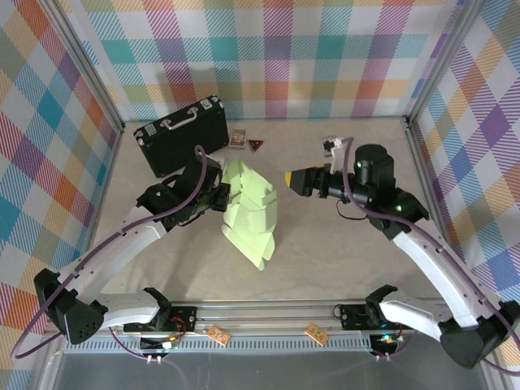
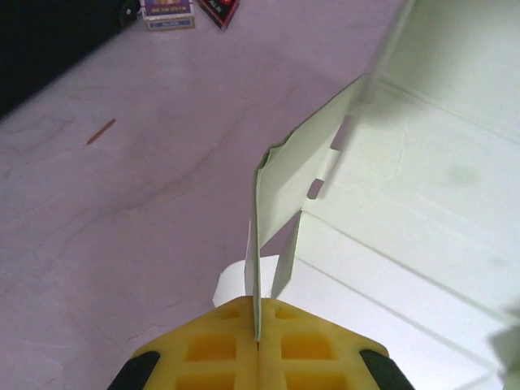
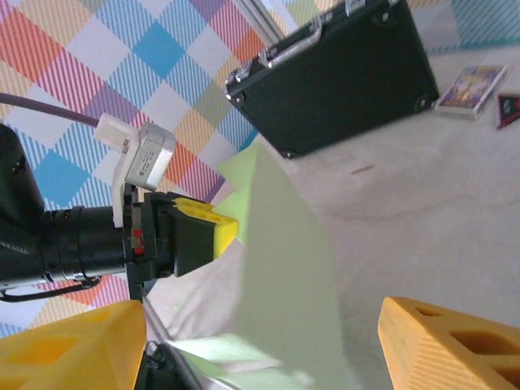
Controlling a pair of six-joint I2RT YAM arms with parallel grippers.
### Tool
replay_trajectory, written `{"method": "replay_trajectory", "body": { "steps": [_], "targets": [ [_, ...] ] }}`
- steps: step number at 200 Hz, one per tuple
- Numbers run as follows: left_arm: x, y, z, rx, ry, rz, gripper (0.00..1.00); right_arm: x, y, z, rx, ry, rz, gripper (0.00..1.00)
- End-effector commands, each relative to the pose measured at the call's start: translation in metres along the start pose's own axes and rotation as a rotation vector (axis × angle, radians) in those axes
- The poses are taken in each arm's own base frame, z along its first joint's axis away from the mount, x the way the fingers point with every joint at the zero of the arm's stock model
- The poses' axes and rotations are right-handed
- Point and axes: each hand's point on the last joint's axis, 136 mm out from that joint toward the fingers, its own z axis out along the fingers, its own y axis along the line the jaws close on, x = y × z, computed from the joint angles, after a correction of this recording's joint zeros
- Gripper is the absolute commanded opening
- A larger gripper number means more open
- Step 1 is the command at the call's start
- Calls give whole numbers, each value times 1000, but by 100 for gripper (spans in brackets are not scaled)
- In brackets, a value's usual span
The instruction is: Fold the paper box
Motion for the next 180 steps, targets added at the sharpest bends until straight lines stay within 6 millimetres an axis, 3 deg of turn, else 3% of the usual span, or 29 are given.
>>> {"method": "replay_trajectory", "body": {
  "steps": [1, 16, 43, 92, 112, 149, 180],
  "targets": [
    [-4, -8, -7, 36, 0, -18, 0, 8, 4, 14, -2, 126, 29, 75],
    [-3, -10, -9, 56, -1, -16, 0, 5, -2, 30, 16, 192, -44, 69],
    [1, -14, -13, 98, -10, -9, 0, 12, 5, 56, -77, 283, -246, 64],
    [9, -18, -16, 141, -19, 4, 0, 29, -8, 73, -104, 347, -616, 64],
    [15, -17, -14, 147, -17, 0, 0, 46, -12, 78, -142, 385, -697, 62],
    [29, -17, -10, 176, -32, -31, 0, 89, -17, 86, -178, 478, -885, 47],
    [39, -14, -7, 190, -51, -60, 0, 105, -29, 91, -166, 505, -917, 37]
  ]
}}
